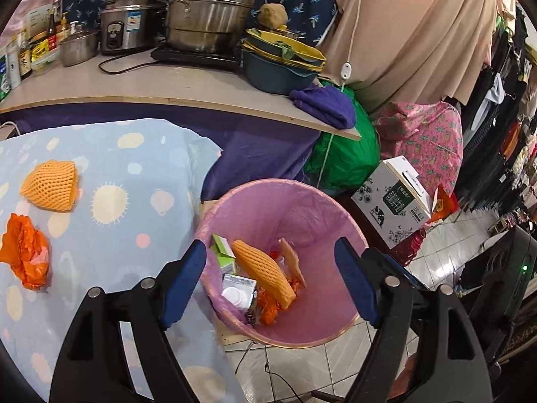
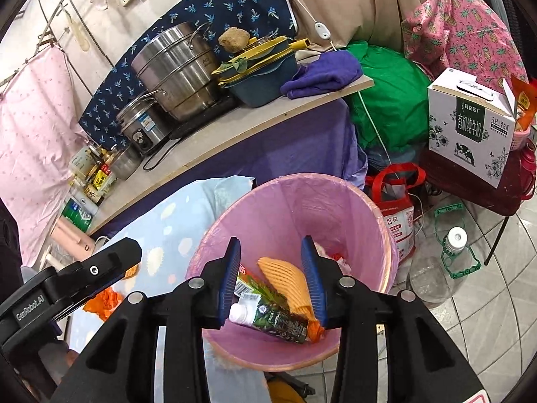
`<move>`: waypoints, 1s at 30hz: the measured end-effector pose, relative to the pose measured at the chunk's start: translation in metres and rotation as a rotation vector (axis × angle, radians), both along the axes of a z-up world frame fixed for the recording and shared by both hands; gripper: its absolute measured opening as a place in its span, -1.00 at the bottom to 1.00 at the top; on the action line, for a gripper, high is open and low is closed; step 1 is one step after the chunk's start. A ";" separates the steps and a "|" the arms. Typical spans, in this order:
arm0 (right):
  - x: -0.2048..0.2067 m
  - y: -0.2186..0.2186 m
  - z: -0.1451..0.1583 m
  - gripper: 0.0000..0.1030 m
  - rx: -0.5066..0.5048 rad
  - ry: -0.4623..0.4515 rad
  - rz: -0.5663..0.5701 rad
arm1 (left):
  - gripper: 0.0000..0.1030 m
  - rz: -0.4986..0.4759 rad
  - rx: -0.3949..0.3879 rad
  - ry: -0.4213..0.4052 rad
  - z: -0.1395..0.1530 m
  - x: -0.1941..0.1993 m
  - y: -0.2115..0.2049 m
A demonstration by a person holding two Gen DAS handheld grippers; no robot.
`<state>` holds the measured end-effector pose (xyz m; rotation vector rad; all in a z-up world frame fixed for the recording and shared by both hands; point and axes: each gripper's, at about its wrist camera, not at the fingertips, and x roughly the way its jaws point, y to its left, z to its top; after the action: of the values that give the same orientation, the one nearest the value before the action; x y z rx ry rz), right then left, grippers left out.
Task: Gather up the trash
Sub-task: 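Open both grippers to drop the loofah and milk carton into the wastebasket, then move both open grippers back toward the orange bag and foam net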
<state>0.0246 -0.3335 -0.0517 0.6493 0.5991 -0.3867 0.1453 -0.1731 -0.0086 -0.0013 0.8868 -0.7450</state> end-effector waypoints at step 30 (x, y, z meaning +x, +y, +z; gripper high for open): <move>0.072 0.114 0.001 -0.27 -0.016 0.032 0.267 | 0.56 0.425 0.192 -0.089 -0.016 0.042 0.149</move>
<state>0.0969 -0.2195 -0.0506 0.5397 0.7022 -0.1524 0.1873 -0.0239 -0.0245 0.0134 0.8339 -0.2603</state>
